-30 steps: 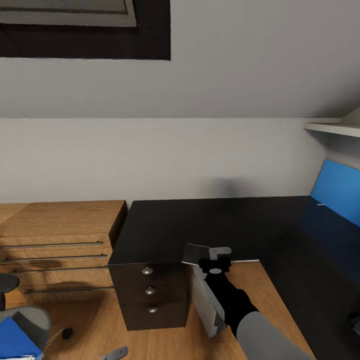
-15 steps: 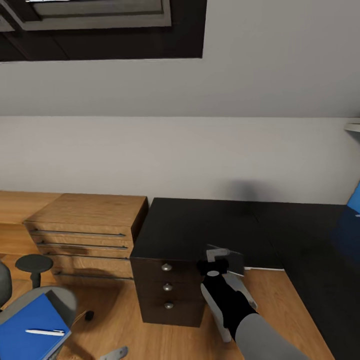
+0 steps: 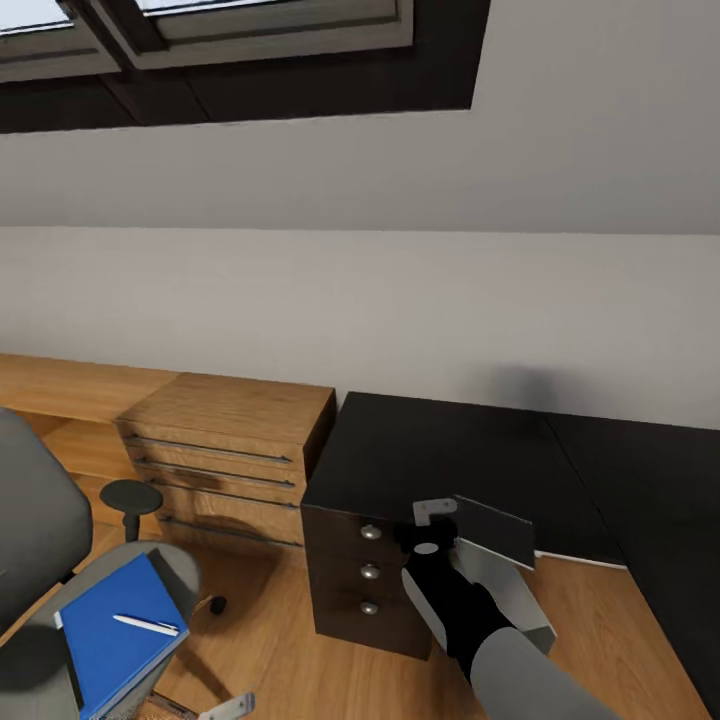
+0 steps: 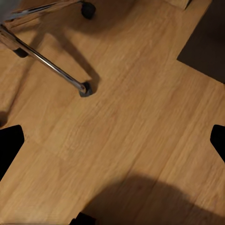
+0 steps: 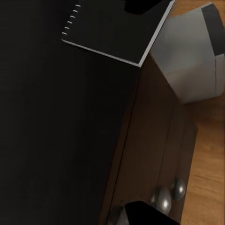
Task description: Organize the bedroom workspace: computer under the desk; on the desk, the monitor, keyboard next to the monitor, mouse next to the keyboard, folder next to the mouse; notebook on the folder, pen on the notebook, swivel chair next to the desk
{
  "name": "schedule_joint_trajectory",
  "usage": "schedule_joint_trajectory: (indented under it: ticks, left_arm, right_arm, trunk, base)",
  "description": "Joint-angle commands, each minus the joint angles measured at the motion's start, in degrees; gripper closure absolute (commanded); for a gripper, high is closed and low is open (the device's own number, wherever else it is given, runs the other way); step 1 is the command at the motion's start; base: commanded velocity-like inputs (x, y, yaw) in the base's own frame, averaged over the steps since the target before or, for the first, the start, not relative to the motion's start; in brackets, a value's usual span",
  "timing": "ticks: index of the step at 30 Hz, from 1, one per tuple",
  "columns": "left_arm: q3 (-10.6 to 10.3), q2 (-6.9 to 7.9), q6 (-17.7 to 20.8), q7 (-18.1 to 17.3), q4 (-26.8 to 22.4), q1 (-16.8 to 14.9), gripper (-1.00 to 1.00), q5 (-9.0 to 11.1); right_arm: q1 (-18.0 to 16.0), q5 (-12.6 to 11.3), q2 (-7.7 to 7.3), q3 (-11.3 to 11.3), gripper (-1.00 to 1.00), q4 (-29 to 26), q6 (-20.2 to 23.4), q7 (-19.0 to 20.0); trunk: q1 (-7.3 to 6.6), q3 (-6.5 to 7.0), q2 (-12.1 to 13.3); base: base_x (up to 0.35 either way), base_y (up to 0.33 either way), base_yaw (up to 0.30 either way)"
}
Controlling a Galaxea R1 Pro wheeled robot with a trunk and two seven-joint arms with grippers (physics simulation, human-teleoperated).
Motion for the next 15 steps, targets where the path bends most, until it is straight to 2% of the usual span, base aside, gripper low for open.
schedule_joint_trajectory:
  ticks: [1, 15]
  left_arm:
    - [-0.45, 0.08, -0.38, 0.37, -0.03, -0.06, -1.0, 0.61]
    - [-0.45, 0.08, -0.38, 0.37, -0.03, -0.05, -1.0, 0.61]
  right_arm:
    - [-0.05, -0.51, 0.0, 0.21, -1.0, -0.05, 0.19, -0.45]
    - [-0.03, -0.51, 0.0, 0.21, -1.0, -0.04, 0.19, -0.45]
  trunk:
    - [0.0, -0.09, -0.04]
    - [0.0, -0.47, -0.04]
  base:
    - [0.0, 0.0, 0.277]
    - [0.0, 0.0, 0.277]
